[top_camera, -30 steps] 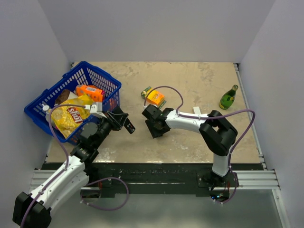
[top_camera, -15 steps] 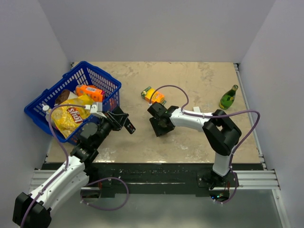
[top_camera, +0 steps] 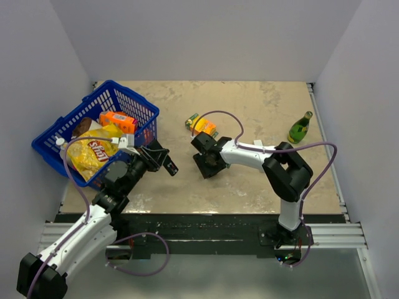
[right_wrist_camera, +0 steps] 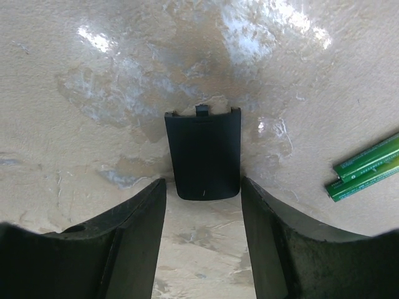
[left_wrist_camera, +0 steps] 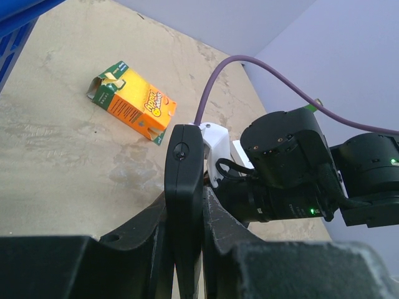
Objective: Load the batteries into the remote control
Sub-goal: Pick up the battery cover at the center of the board.
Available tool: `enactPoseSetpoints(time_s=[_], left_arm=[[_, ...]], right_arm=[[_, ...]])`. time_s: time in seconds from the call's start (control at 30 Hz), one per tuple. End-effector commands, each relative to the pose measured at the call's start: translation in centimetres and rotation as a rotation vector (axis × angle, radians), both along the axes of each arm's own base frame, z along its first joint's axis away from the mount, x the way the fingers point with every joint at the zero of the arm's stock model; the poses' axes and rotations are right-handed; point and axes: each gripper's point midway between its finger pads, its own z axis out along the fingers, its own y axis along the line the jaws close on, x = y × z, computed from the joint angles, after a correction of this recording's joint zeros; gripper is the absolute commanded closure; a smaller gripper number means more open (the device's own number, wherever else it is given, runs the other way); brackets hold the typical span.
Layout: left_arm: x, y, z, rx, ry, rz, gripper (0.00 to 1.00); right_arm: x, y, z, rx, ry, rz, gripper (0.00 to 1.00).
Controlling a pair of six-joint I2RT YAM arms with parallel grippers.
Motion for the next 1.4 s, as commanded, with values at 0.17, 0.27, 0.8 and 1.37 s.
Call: enactPoseSetpoints(time_s=[0.17, 0.27, 0.8, 1.37], left_arm=[[0.0, -0.4, 2.0, -0.044, -0.058, -0.015, 1.00], [0.0, -0.4, 2.1, -0.048, -0.059, -0.016, 1.00], [0.9, -1.6, 0.0, -0.148, 0.015, -0.030, 1.00], [2.4, -3.5, -1.5, -0.276, 0.111, -0.067, 1.00]], right_arm=[[-0.5, 0.1, -1.8, -0.028, 0.060, 0.038, 0.46], [-0.7, -0.2, -1.9, -0.043, 0.066, 0.046, 0.59], [-0.7, -0.1, 3.8, 0.061, -0.076, 0.085, 0.75], [-3.8, 5.7, 14.9, 0.275, -0.265, 0.256, 0.76]])
